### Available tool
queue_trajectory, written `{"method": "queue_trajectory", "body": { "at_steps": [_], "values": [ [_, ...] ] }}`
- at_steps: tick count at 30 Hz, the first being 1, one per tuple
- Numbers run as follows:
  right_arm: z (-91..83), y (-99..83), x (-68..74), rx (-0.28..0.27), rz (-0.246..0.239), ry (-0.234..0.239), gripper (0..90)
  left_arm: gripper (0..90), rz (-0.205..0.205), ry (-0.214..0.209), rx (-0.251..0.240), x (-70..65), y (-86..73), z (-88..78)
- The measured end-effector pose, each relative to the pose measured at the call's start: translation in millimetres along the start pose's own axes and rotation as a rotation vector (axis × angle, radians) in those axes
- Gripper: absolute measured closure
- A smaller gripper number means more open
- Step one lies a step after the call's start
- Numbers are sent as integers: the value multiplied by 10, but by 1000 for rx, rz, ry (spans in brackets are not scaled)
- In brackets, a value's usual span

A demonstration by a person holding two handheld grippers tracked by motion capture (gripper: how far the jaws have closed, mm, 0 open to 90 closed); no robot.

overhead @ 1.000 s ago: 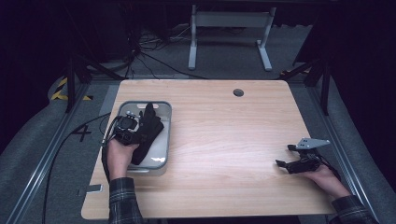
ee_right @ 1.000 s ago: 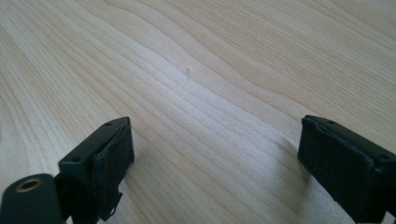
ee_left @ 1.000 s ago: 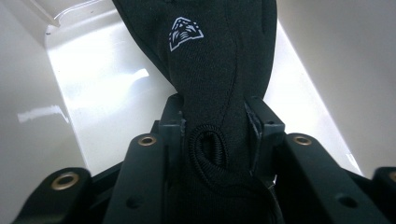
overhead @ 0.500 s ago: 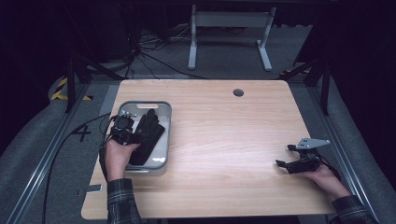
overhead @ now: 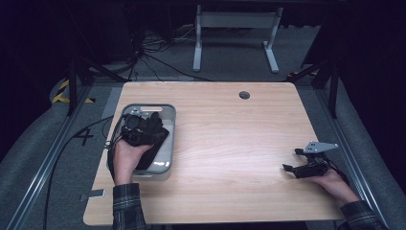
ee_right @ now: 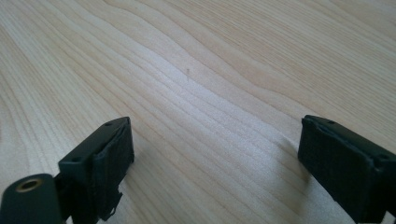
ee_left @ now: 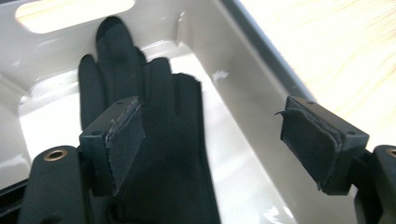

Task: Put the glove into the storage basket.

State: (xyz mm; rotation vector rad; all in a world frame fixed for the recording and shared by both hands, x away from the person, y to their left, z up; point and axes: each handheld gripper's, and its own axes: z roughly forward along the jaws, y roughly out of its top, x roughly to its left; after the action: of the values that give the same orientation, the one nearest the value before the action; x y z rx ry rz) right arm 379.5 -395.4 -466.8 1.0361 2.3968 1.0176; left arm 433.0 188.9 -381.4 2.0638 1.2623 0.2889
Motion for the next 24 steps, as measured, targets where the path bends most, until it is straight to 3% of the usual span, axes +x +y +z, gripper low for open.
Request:
{"method": "queue_trajectory", "body": {
  "at_steps": [6,11,24],
  "values": [
    [0,0,0,0,0,0,112,213,27,-33,-11,-118,61,12],
    [0,0,0,0,0,0,111,206,74,-90,-24,-337,162,54],
    [0,0,0,0,-1,-1,112,161,147,-138,-46,-766,308,157]
  ]
}}
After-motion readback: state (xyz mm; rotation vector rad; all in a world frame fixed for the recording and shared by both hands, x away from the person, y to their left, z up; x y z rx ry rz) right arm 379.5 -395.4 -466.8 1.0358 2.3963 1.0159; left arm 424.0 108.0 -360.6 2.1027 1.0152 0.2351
